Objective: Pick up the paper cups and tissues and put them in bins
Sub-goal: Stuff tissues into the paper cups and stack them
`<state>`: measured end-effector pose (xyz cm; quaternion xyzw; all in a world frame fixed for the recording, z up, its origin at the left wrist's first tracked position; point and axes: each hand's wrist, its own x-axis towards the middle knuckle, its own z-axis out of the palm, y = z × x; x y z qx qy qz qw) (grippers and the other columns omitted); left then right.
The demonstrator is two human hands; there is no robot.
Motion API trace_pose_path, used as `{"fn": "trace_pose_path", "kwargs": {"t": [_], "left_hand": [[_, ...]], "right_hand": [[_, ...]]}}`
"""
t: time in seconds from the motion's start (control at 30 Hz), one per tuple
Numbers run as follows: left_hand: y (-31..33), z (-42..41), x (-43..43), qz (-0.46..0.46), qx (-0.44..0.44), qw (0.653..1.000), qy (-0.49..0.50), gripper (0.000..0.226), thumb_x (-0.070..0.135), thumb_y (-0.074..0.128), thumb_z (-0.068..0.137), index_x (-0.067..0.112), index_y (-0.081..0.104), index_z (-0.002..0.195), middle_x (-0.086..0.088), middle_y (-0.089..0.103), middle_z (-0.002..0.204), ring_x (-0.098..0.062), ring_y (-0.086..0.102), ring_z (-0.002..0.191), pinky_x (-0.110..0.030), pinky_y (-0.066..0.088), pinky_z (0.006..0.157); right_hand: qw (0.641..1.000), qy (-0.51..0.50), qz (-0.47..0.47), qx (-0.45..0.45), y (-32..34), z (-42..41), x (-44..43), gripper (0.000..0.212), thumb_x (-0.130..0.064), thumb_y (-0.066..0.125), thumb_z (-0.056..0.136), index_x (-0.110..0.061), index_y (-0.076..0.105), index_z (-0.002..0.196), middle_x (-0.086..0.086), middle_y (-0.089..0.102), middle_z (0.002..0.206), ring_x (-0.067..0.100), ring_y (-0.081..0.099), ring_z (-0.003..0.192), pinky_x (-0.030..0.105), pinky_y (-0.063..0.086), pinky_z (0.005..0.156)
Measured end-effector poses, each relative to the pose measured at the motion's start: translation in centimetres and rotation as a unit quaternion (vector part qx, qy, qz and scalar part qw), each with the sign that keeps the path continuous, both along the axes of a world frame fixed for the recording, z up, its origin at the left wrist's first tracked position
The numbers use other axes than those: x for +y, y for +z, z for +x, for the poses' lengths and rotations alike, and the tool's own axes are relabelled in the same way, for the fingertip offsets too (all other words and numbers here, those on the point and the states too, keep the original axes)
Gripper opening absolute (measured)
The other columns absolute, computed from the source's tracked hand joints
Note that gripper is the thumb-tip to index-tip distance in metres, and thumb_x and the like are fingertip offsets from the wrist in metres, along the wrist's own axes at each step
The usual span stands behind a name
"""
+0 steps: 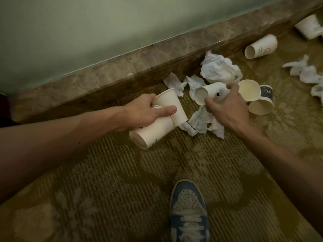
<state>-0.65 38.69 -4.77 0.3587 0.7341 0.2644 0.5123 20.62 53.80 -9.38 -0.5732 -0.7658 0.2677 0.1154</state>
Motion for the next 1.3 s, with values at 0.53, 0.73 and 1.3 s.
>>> {"fn": "trace_pose_path", "kwargs": {"t": [0.53,0.73,1.3], "left_hand": [[24.8,-10.2,-22.8,0.068,0.246,0.959,0.124,0.054,0.067,0.065,0.074,0.031,0.062,0.114,0.012,0.072,0.102,-0.006,0.070,0.089,-0.035,0.060,0.076],[34.4,-7.8,-39.7,0.063,0.336,0.912,0.225,0.053,0.067,0.065,0.074,0.033,0.061,0.114,0.015,0.069,0.107,-0.005,0.068,0.097,-0.033,0.059,0.082],[21.0,3.4,-72.0,-0.072,0.163,0.798,0.575,0.045,0.061,0.050,0.088,0.019,0.065,0.095,0.006,0.065,0.079,-0.006,0.064,0.069,-0.025,0.049,0.063]], "right_hand": [[0.856,0.416,-0.144,0.271,22.9,-16.8,-15.8,0.061,-0.075,0.059,0.064,-0.045,0.048,0.117,-0.006,0.060,0.118,0.016,0.067,0.090,0.034,0.055,0.069],[0.754,0.581,-0.085,0.293,32.7,-22.4,-28.4,0.058,-0.078,0.054,0.061,-0.052,0.049,0.113,-0.019,0.065,0.101,-0.002,0.066,0.080,0.025,0.050,0.064],[0.481,0.872,0.069,0.057,25.0,-23.2,-63.9,0.067,-0.077,0.051,0.075,-0.049,0.023,0.129,-0.003,0.043,0.132,0.017,0.050,0.111,0.032,0.048,0.084]]}}
